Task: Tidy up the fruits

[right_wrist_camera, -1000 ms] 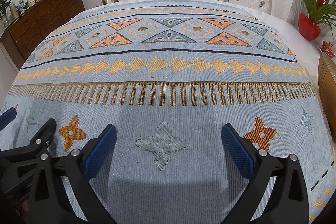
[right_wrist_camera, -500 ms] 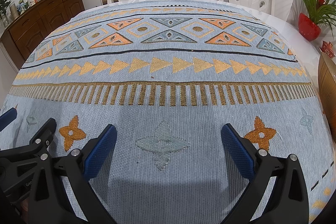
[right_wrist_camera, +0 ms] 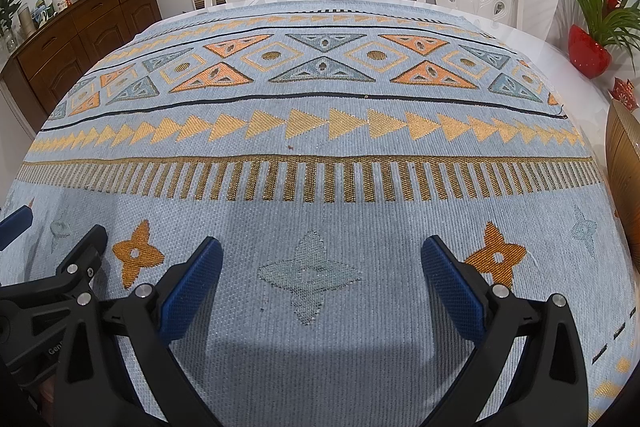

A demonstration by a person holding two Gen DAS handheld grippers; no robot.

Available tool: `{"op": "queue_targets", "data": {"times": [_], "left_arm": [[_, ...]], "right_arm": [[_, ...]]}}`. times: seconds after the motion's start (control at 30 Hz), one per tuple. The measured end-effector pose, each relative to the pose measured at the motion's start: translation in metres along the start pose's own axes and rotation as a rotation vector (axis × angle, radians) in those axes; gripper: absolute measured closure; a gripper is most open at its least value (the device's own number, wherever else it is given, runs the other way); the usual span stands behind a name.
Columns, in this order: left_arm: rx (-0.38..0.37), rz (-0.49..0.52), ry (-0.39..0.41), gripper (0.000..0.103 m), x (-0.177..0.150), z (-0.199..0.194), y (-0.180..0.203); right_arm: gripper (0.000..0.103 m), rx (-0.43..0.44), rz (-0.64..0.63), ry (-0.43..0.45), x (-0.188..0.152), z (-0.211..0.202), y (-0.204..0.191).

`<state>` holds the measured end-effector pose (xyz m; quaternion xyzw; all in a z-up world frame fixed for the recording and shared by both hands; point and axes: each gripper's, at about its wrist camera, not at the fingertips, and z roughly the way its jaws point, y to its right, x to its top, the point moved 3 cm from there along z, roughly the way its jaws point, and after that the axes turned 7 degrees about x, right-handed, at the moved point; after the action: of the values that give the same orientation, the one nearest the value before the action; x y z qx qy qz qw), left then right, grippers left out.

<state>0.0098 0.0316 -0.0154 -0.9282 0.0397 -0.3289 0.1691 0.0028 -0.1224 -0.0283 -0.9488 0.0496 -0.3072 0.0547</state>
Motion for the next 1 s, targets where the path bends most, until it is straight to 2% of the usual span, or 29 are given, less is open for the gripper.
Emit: {"op": "queue_targets", "data": {"times": [1.0], "left_arm": [[-0.009, -0.005, -0.005, 0.003, 0.0, 0.0008, -0.0009]], "right_arm": [[0.005, 0.0, 0.0, 0.0, 0.0002, 0.0001, -0.0001]]}}
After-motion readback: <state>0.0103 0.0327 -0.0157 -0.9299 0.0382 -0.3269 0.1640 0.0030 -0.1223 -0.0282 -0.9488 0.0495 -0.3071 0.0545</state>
